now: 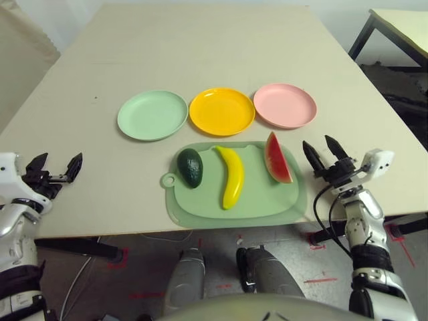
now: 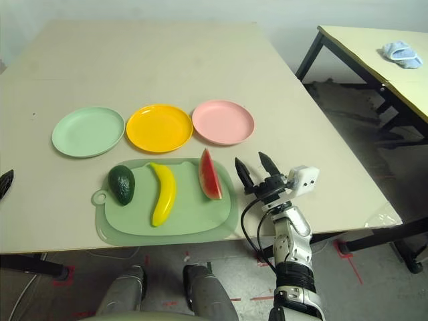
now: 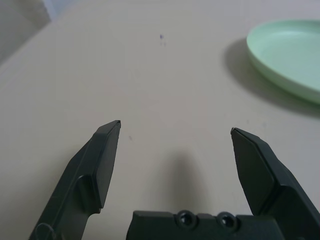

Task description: Place the fruits into color-matched plates.

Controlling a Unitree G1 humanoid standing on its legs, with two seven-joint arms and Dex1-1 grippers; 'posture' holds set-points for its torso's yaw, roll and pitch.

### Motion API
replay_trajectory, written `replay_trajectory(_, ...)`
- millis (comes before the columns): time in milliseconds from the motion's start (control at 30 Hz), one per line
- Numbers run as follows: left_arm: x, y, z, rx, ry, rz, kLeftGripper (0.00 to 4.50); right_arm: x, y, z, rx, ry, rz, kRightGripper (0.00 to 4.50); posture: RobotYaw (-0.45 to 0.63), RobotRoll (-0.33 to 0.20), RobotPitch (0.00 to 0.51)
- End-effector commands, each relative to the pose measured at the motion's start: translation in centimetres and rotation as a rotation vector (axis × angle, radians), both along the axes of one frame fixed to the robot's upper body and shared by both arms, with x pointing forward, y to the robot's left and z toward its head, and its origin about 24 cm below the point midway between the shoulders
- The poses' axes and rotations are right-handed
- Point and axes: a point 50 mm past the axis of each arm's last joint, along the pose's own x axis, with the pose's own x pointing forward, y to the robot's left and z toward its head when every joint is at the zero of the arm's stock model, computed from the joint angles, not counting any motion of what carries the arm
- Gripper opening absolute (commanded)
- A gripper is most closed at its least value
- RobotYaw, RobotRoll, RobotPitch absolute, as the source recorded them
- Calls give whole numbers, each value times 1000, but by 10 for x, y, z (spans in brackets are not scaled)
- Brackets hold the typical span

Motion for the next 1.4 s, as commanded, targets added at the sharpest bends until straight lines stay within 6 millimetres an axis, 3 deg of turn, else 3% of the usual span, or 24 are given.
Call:
replay_trajectory(33,1,1,1,-6,-10,9,4500,0,-10,0,-5,0,-21,4473,81,0,117)
replay_trajectory(267,-8,-5,-8,-37,-15,21,4500,-3,-22,1,-37,11,-13,4473,86,0,134)
replay_trajectory(500,-5,-18,-10,-56,-26,5,4500,-9,-50,9,-91,18,-43,4473,60,0,124)
replay_trajectory(667,3,-41,1,-96,-67,-170,4500,-3,-53,17,-164,91,66,4473,80,0,129)
replay_trajectory(800,-4,-56,26,-133,-37,-526,4500,8,-53,44,-469,144,131,4473,31,0,160)
replay_trajectory(900,-15,-77,42,-99,91,-819,4500,22,-55,71,-689,122,180,4473,28,0,167)
replay_trajectory(967,-21,-81,50,-16,198,-976,4500,31,-46,88,-867,128,295,4473,42,0,168)
replay_trajectory(1100,-17,-83,57,129,276,-1121,4500,40,-21,94,-1284,93,574,4473,56,0,161)
replay_trajectory(1233,-12,-97,55,179,270,-1233,4500,51,1,100,-1602,-50,713,4473,54,0,158)
replay_trajectory(1400,-9,-104,54,177,293,-1302,4500,59,33,129,-1749,-346,772,4473,40,0,159)
